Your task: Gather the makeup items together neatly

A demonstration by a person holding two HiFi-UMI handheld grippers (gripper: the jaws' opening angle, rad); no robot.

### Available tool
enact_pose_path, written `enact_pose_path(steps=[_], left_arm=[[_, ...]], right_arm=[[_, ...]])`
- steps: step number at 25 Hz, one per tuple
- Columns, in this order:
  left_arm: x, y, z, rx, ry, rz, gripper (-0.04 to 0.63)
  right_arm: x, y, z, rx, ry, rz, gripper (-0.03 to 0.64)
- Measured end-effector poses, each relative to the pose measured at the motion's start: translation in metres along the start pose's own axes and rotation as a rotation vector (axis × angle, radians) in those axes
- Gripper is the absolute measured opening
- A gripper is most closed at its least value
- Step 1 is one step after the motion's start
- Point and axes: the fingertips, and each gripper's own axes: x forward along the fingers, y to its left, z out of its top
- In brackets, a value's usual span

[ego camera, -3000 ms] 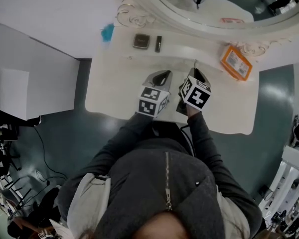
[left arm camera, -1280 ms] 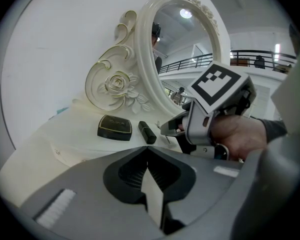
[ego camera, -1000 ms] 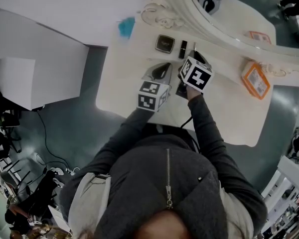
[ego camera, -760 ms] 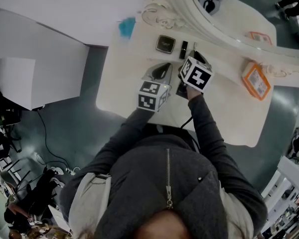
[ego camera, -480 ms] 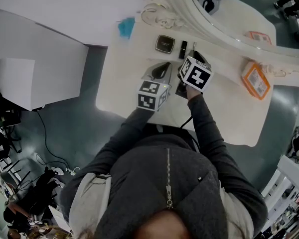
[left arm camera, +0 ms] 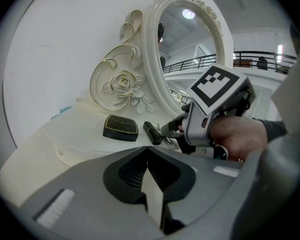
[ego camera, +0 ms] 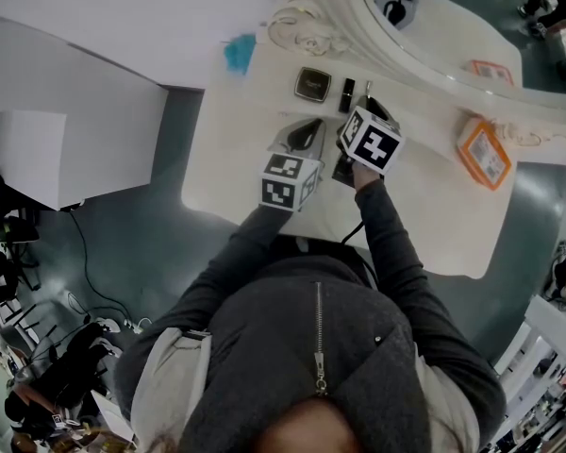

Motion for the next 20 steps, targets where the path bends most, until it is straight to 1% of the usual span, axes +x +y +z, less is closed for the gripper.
enact_pose_path(steps=[9,16,20], left_arm=[[-0.002,-0.002,0.001,0.004,-0.005,0.007,0.009],[-0.006,-0.007,0.002,0.013,-0.016,0.012,0.009],[-0.01,-0.011,0.003,0.01,-0.024,0.016,0.009]], right_arm=[[0.0,0.001,0.0,0.026,0.006,0.027,0.046],[-0.005,0.0,0.005,0.042,-0.012,0.061,0.101],[-0.018,-0.007,0.013,0.052,-0.043,0.069,0.107]])
